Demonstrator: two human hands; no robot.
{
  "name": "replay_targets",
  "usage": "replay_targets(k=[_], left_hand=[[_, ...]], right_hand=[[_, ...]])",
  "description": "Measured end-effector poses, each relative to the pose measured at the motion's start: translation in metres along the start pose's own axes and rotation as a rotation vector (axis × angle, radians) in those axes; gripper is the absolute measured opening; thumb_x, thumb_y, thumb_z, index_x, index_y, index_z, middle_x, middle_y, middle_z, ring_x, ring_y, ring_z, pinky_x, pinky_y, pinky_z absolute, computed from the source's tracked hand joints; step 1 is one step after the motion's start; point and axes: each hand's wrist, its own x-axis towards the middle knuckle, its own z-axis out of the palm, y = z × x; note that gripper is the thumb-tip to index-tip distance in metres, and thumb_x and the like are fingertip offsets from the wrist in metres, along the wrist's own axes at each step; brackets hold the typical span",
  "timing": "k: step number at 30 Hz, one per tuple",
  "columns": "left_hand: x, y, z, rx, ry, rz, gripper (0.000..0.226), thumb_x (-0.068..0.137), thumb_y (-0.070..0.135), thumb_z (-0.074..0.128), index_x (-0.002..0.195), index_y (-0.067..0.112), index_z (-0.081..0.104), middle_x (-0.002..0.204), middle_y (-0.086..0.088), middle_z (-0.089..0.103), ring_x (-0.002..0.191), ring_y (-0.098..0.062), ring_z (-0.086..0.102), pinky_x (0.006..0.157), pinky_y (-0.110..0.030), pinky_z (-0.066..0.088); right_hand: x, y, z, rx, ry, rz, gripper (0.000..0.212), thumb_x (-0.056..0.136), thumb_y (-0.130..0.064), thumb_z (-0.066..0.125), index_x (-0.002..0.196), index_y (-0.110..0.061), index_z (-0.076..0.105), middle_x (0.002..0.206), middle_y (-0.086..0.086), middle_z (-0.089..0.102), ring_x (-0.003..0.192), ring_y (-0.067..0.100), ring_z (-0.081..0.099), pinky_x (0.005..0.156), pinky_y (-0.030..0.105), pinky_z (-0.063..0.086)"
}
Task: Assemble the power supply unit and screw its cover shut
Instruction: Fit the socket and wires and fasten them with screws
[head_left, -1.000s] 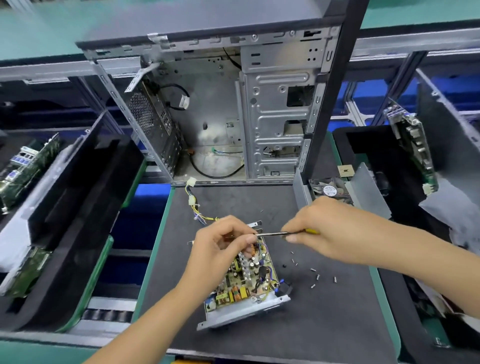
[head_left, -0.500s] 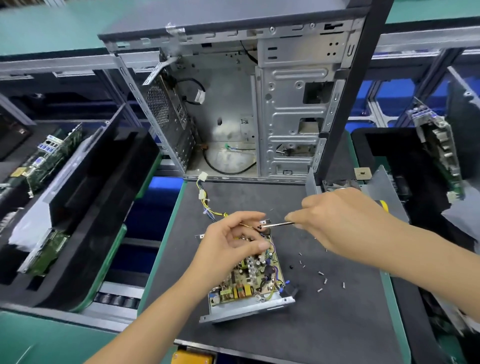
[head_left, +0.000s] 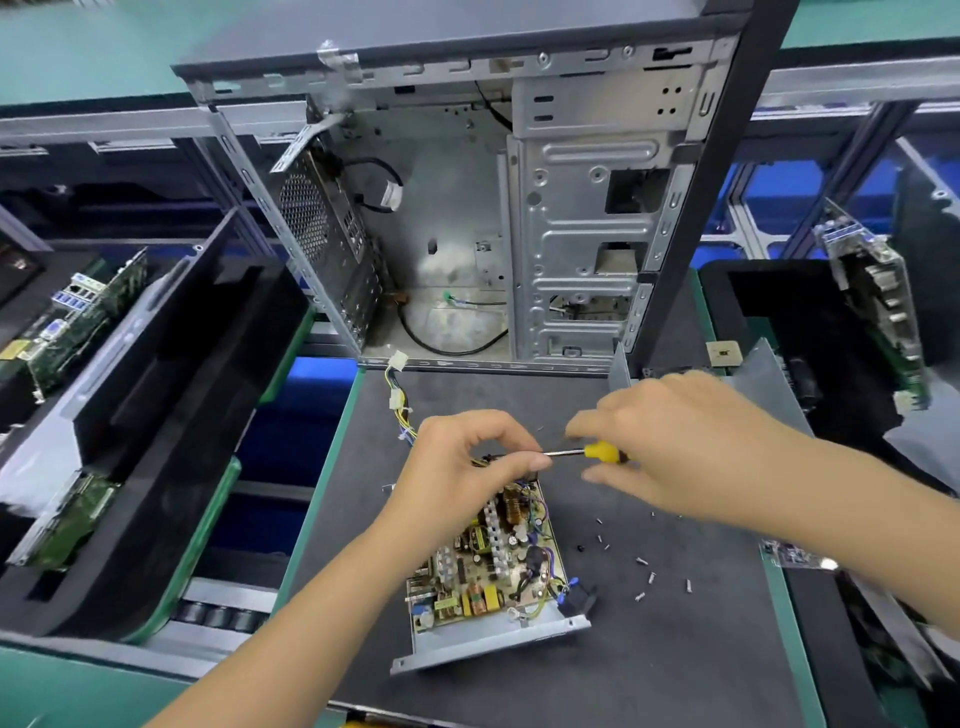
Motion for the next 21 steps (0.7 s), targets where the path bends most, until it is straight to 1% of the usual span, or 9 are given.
replay_targets(k=[1,3,6,9,12,13,15,18,21], left_hand=[[-0.001,-0.004,-0.003,-0.026,-0.005,-0.027,0.007,0.079,0.019,0.079,0.074,0.018,0.074,0.074,0.008,0.072,0.076,-0.004,0.066,0.076,-0.020,0.049],[-0.005,-0.013,-0.008,-0.101,-0.018,-0.093,0.006,0.079,0.021,0.078,0.074,0.019,0.075,0.073,0.005,0.072,0.074,-0.007,0.067,0.074,-0.021,0.050],[-0.013,-0.023,-0.007,-0.184,-0.028,-0.158,0.004,0.080,0.020,0.077,0.076,0.019,0.075,0.076,0.000,0.073,0.076,-0.012,0.067,0.075,-0.022,0.051],[-0.017,-0.024,-0.004,-0.185,-0.054,-0.122,0.003,0.080,0.023,0.076,0.079,0.021,0.076,0.085,-0.001,0.075,0.089,-0.019,0.069,0.096,-0.021,0.046],[-0.021,-0.021,-0.004,-0.101,-0.126,-0.007,0.013,0.078,0.026,0.075,0.087,0.017,0.077,0.094,0.004,0.075,0.096,-0.012,0.068,0.109,-0.019,0.033],[-0.024,-0.021,-0.006,-0.053,-0.133,0.019,0.017,0.078,0.027,0.076,0.092,0.018,0.076,0.096,0.005,0.074,0.098,-0.011,0.066,0.107,-0.019,0.035],[-0.034,-0.023,-0.010,0.067,-0.101,0.098,0.020,0.082,0.030,0.075,0.098,0.019,0.075,0.096,0.006,0.070,0.096,-0.009,0.064,0.094,-0.021,0.044],[-0.061,-0.036,-0.020,0.179,-0.097,0.241,0.015,0.093,0.024,0.065,0.098,0.013,0.074,0.086,0.006,0.062,0.080,-0.008,0.059,0.073,-0.020,0.047],[-0.085,-0.055,-0.029,0.379,-0.226,0.382,0.020,0.099,0.025,0.056,0.102,0.014,0.073,0.088,0.005,0.058,0.074,-0.007,0.053,0.063,-0.013,0.041]], right_hand=[[-0.003,0.006,-0.003,0.058,0.025,0.011,0.028,0.090,-0.054,0.044,0.112,-0.037,0.047,0.097,-0.014,0.058,0.090,0.015,0.059,0.063,0.029,0.041],[-0.008,0.016,-0.009,0.196,0.074,0.029,0.023,0.085,-0.051,0.052,0.106,-0.041,0.052,0.090,-0.018,0.060,0.081,0.006,0.056,0.068,0.031,0.047],[-0.008,0.024,-0.014,0.567,0.158,0.031,0.018,0.076,-0.042,0.073,0.087,-0.032,0.063,0.067,-0.010,0.059,0.059,0.007,0.048,0.058,0.023,0.043],[-0.003,0.017,-0.016,0.826,0.232,0.011,0.022,0.070,-0.044,0.073,0.080,-0.026,0.065,0.066,-0.005,0.057,0.055,0.007,0.047,0.053,0.016,0.038],[0.002,0.005,-0.014,0.899,0.245,-0.026,0.023,0.079,-0.039,0.067,0.084,-0.017,0.063,0.072,-0.005,0.060,0.058,0.008,0.058,0.055,0.015,0.046],[0.003,0.002,-0.012,0.929,0.227,-0.028,0.023,0.082,-0.037,0.065,0.085,-0.014,0.061,0.072,-0.004,0.062,0.059,0.009,0.062,0.054,0.022,0.051],[0.003,-0.002,-0.009,0.964,0.195,-0.040,0.021,0.085,-0.032,0.062,0.085,-0.012,0.057,0.070,-0.003,0.065,0.060,0.011,0.066,0.052,0.031,0.055],[0.000,-0.004,-0.004,0.998,0.166,-0.061,0.020,0.086,-0.027,0.063,0.081,-0.010,0.055,0.066,-0.004,0.066,0.059,0.011,0.067,0.050,0.031,0.056],[-0.003,-0.004,0.001,1.002,0.149,-0.067,0.019,0.085,-0.026,0.064,0.080,-0.010,0.055,0.067,-0.006,0.066,0.057,0.010,0.066,0.050,0.028,0.055]])
